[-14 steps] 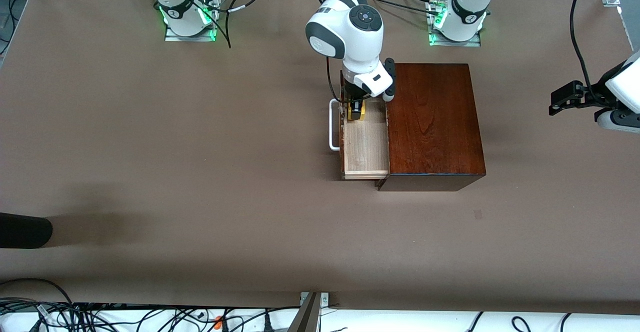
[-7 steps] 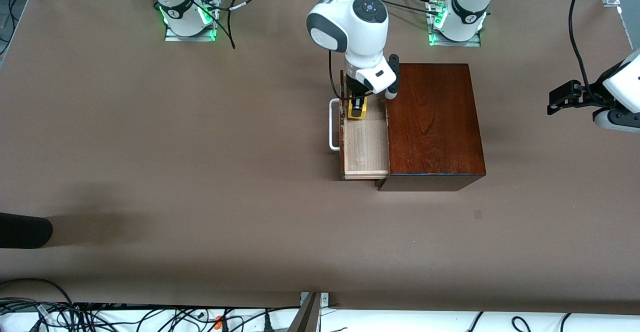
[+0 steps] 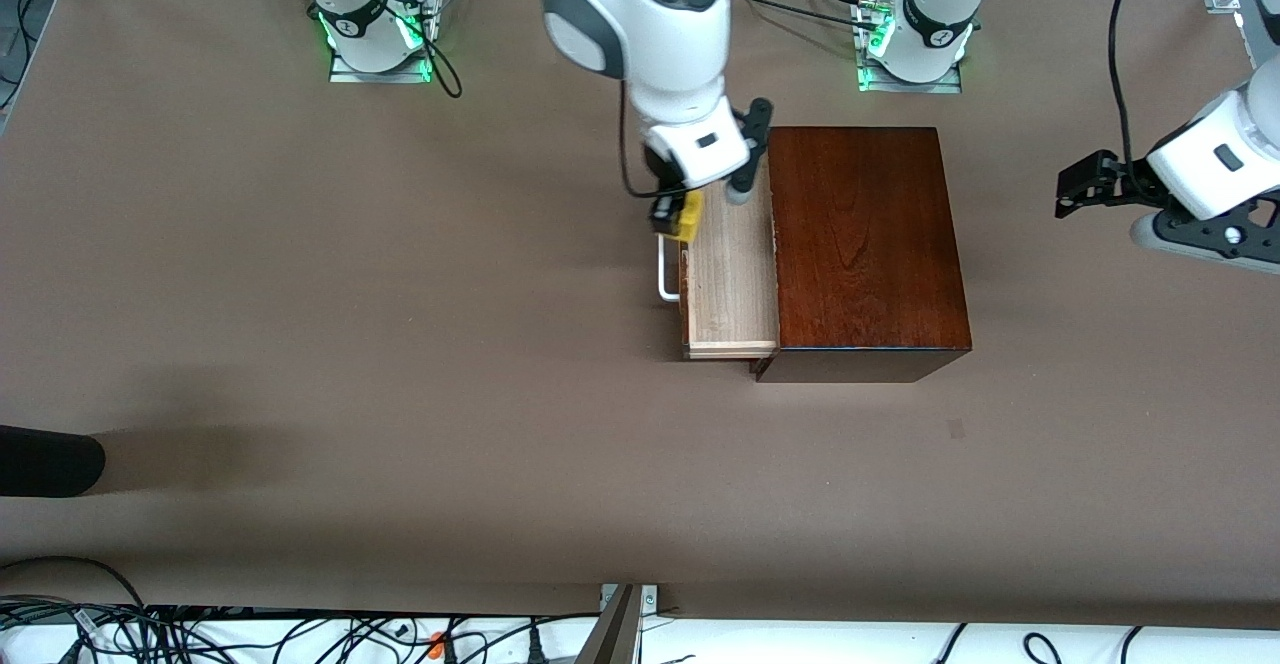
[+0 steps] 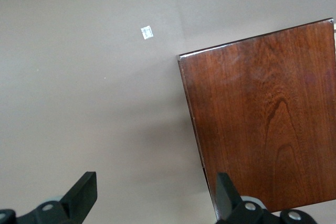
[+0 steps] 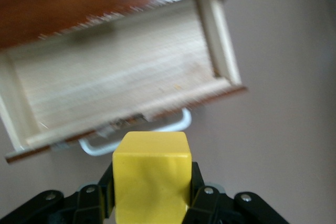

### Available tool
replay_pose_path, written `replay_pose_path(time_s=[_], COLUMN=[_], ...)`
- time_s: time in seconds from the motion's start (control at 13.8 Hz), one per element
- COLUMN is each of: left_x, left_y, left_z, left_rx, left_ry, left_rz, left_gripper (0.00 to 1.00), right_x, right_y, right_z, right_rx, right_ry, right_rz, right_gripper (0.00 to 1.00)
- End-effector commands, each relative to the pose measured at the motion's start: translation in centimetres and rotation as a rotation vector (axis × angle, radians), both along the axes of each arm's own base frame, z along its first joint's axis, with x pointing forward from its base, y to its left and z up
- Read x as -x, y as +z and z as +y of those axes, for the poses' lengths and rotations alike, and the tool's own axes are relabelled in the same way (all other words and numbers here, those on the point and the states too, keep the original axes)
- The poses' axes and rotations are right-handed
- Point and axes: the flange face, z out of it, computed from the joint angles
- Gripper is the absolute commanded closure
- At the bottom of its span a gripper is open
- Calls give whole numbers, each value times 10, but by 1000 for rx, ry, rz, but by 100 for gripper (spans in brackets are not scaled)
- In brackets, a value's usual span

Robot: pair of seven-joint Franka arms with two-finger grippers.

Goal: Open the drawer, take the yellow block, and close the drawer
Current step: 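Carry the yellow cube away from the box with the right gripper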

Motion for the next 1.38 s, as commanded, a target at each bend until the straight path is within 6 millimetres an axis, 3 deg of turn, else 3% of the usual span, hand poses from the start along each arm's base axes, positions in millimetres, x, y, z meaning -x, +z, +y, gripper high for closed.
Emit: replay_pose_path(time_s=[0.0, 0.07, 0.22, 0.36, 0.51, 0.65, 0.87, 1.01, 1.09, 1.3], left_x=[-9, -9, -8, -4, -7, -8, -4, -5, -4, -1], left_y=[-3, -2, -2, 1, 6, 7, 13, 13, 14, 14], left_z=[-2, -2, -10, -15, -9, -6, -6, -3, -2, 1], left_rx=[8, 8, 9, 11, 15, 19, 22, 26, 27, 27], left_ry=[-7, -5, -20, -31, -22, -16, -31, -23, -25, -29], left_rz=[-11, -13, -14, -17, -44, -49, -53, -55, -52, -30], left_gripper=[0, 0, 0, 0, 0, 0, 0, 0, 0, 0], right_x=[-44, -62, -96, -132, -153, -167, -153, -139, -128, -108], right_y=[10, 9, 35, 32, 22, -19, -82, -133, -169, -223], right_z=[-65, -96, -165, -234, -294, -364, -430, -459, -469, -494], right_rx=[-34, -21, 0, 34, 45, 78, 95, 86, 85, 81], right_ry=[-132, -184, -294, -414, -509, -613, -724, -840, -909, -1036], right_rz=[127, 163, 142, 125, 151, 223, 265, 255, 245, 237], right_gripper=[100, 100, 100, 100, 100, 100, 100, 100, 100, 100])
